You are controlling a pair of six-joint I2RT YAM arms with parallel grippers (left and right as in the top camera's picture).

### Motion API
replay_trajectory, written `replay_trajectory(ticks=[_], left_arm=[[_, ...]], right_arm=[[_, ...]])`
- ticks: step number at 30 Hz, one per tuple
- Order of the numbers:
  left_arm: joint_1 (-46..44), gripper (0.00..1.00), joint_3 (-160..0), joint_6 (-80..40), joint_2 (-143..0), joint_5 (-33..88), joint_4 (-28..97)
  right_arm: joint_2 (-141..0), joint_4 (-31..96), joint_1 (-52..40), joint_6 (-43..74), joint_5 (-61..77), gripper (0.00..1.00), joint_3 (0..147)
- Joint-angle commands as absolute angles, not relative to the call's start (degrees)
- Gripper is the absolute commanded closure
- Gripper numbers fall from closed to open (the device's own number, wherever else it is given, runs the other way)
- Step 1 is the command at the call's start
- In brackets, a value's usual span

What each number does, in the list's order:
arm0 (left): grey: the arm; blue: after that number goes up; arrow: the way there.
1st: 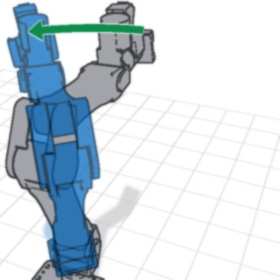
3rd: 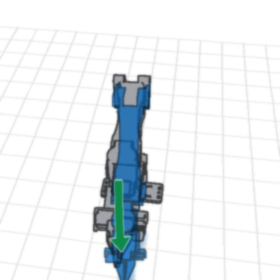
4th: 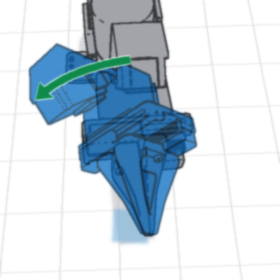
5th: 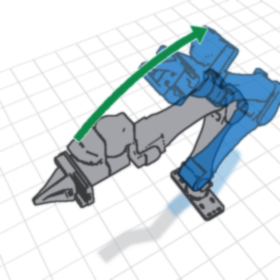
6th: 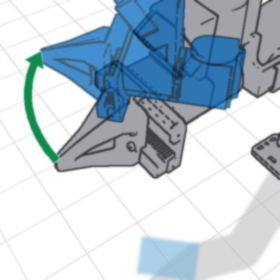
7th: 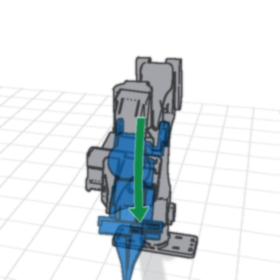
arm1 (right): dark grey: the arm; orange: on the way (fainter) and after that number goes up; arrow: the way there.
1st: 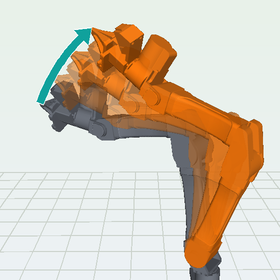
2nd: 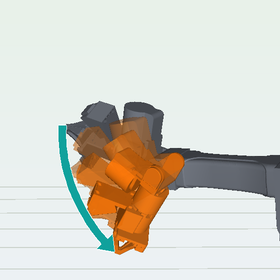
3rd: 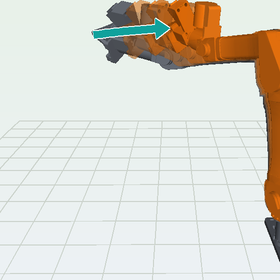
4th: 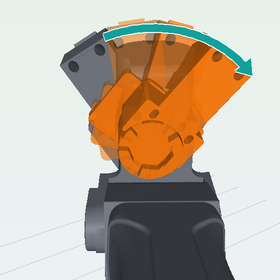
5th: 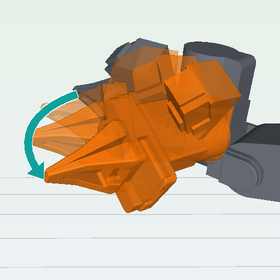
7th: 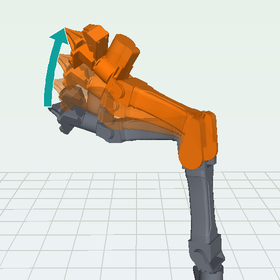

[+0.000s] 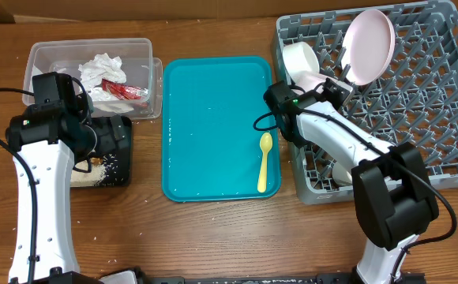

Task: Sort waste into correct bins and load items into the dishwasher
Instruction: 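Lower the pink bowl into the rack near the plate, then open the right gripper and withdraw it upward from the rack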

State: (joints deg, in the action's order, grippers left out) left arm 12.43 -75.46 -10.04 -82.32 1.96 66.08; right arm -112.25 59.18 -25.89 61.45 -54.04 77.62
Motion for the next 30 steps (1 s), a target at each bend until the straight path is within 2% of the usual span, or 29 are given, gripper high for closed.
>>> replay_trajectory(ticks=[1,11,17,21,24,27,30], left_arm=[[12.7,0.0,-75.4,-8.8,-82.5,2.4,65.9],[12.7,0.0,-75.4,-8.8,-82.5,2.4,65.9],[12.7,0.0,-75.4,-8.8,-82.5,2.4,65.9],[12.7,0.0,-75.4,-8.8,-82.5,2.4,65.9],[12.7,0.0,-75.4,-8.8,-82.5,2.4,65.9],[12.7,0.0,-75.4,-8.8,-82.5,2.4,65.9],[12.7,0.0,-75.4,-8.8,-82.5,2.4,65.9]], right_arm=[[-112.7,59.3,-25.8,61.0,-50.0,0.72,77.2],[-112.0,59.1,-25.8,61.0,-50.0,0.73,77.6],[-106.2,64.9,-25.8,61.0,-47.3,0.72,82.7],[-100.2,66.0,-25.6,52.3,-42.9,0.72,88.2],[-96.3,65.4,-25.1,45.9,-38.5,0.67,91.7],[-93.8,62.8,-24.2,41.3,-33.6,0.57,92.8],[-93.6,61.1,-22.7,39.3,-28.8,0.55,92.7]])
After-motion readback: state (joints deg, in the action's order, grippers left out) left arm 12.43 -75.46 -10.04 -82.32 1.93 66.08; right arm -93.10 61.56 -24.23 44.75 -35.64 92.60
